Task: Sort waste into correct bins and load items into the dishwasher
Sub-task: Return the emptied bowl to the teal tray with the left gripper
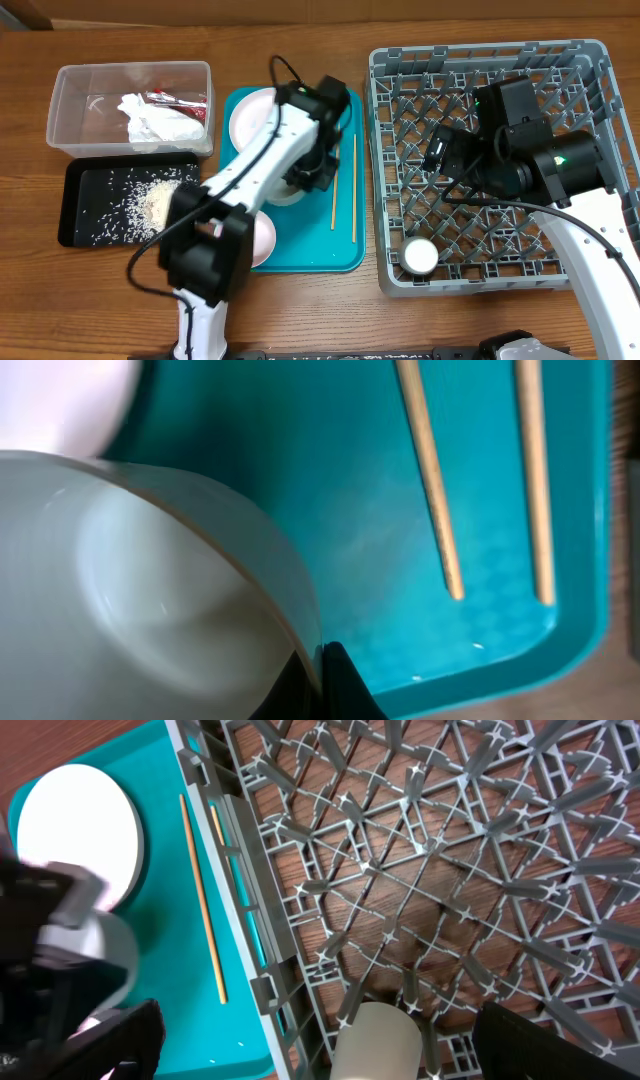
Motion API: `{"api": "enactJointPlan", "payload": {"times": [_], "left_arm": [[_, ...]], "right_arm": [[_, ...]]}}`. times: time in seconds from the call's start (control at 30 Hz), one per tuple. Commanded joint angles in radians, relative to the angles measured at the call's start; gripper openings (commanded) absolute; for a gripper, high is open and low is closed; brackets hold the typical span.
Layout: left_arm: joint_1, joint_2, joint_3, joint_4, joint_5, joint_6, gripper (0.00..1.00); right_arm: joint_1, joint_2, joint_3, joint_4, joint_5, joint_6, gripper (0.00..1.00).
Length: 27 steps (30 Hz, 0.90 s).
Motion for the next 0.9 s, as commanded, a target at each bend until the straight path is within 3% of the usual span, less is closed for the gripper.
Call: {"api": "enactJointPlan", "payload": {"times": [0.0, 0.13, 0.27, 0.43, 0.6, 0.7, 0.73, 0.87], "left_arm": [[-0.021, 0.047, 0.008, 0.003, -0.032, -0.014, 0.09], [-0.021, 0.055, 0.01, 0.008, -0.023, -0.016, 0.36], [-0.013, 0.048, 0.029, -0.024, -0.023, -0.036, 0.37], [0.04, 0.032, 0.248, -0.19, -0.022, -0.06, 0.36], [0.148, 0.026, 0.637, -0.364, -0.002, -0.058, 0.36], [0.229, -0.029, 0.724, -0.364, 0.035, -0.06, 0.44], [0.27, -0.056, 0.744, -0.364, 0.04, -0.06, 0.51], [0.433, -0.148, 0.774, -0.364, 0.063, -0.06, 0.59]], "right_arm": [[-0.003, -0.008, 0.018, 0.004, 0.007, -0.005, 1.0], [-0.003, -0.008, 0.018, 0.006, 0.007, -0.005, 1.0], [-0.003, -0.008, 0.018, 0.023, 0.006, -0.004, 1.0], [-0.003, -0.008, 0.018, 0.024, -0.031, -0.004, 1.0], [0.0, -0.008, 0.018, 0.07, -0.122, -0.004, 1.0], [0.043, 0.003, 0.018, 0.124, -0.144, -0.004, 1.0], [0.07, 0.016, 0.016, 0.148, -0.144, -0.003, 1.0], [0.203, 0.109, 0.016, 0.257, -0.153, 0.0, 1.0]]}}
